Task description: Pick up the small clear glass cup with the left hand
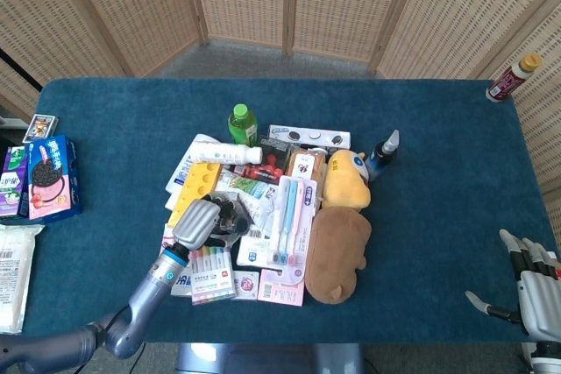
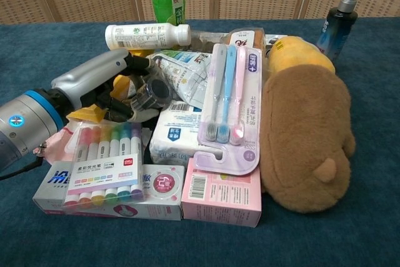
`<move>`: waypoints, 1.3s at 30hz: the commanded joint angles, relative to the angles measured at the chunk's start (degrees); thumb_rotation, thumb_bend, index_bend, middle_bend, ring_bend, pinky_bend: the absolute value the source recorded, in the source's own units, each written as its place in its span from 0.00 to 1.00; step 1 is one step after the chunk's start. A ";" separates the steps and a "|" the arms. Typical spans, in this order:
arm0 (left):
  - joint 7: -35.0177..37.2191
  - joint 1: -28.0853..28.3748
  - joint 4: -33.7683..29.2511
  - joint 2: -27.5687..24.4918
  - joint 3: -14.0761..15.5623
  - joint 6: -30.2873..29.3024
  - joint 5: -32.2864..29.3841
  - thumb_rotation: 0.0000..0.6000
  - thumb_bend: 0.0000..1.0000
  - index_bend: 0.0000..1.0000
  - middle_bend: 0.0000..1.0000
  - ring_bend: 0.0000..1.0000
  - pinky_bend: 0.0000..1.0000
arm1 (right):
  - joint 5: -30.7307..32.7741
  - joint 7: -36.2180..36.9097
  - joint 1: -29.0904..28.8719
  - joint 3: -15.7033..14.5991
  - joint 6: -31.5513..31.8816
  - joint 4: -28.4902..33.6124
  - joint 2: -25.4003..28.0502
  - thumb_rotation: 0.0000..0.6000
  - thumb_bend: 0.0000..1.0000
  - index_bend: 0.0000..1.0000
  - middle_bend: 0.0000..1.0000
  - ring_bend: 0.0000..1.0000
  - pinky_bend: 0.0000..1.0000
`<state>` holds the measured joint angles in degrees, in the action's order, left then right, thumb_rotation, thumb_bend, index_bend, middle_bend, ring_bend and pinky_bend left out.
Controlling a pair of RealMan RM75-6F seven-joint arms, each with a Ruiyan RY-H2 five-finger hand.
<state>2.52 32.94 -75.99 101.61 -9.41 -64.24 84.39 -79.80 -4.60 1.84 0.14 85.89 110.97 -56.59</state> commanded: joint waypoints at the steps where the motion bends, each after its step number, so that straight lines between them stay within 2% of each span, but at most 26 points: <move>1: 3.48 -0.06 0.22 -0.19 -0.89 -3.19 1.50 1.00 0.55 0.72 0.67 0.74 0.65 | 0.04 -0.17 -0.13 0.15 -0.22 0.10 -0.04 0.78 0.00 0.00 0.13 0.00 0.00; 11: 9.00 -3.50 -12.86 -10.71 -1.68 -12.75 5.58 1.00 0.52 0.70 0.66 0.74 0.66 | 0.92 -1.13 -1.58 0.84 -2.75 -0.15 -1.39 0.78 0.00 0.00 0.13 0.00 0.00; 23: 10.08 -7.21 -28.58 -22.03 -3.65 -23.22 11.73 1.00 0.50 0.70 0.66 0.74 0.65 | 0.71 -1.24 -3.12 1.23 -4.95 -1.23 -3.23 0.78 0.00 0.00 0.13 0.00 0.00; 29: 9.28 -8.07 -31.53 -23.41 -3.54 -25.33 13.20 1.00 0.49 0.70 0.66 0.74 0.65 | -0.02 0.28 -3.00 0.95 -4.99 -2.34 -3.55 0.78 0.00 0.00 0.13 0.00 0.00; 39: 9.58 -8.48 -32.70 -23.62 -3.03 -26.55 14.21 1.00 0.49 0.70 0.66 0.74 0.65 | -2.02 1.54 -1.83 0.05 -3.29 -2.84 -3.71 0.78 0.00 0.00 0.13 0.00 0.00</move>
<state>12.00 24.51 -108.62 77.89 -12.47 -90.63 98.48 -81.56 -3.23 -0.22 0.35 82.33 108.13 -60.38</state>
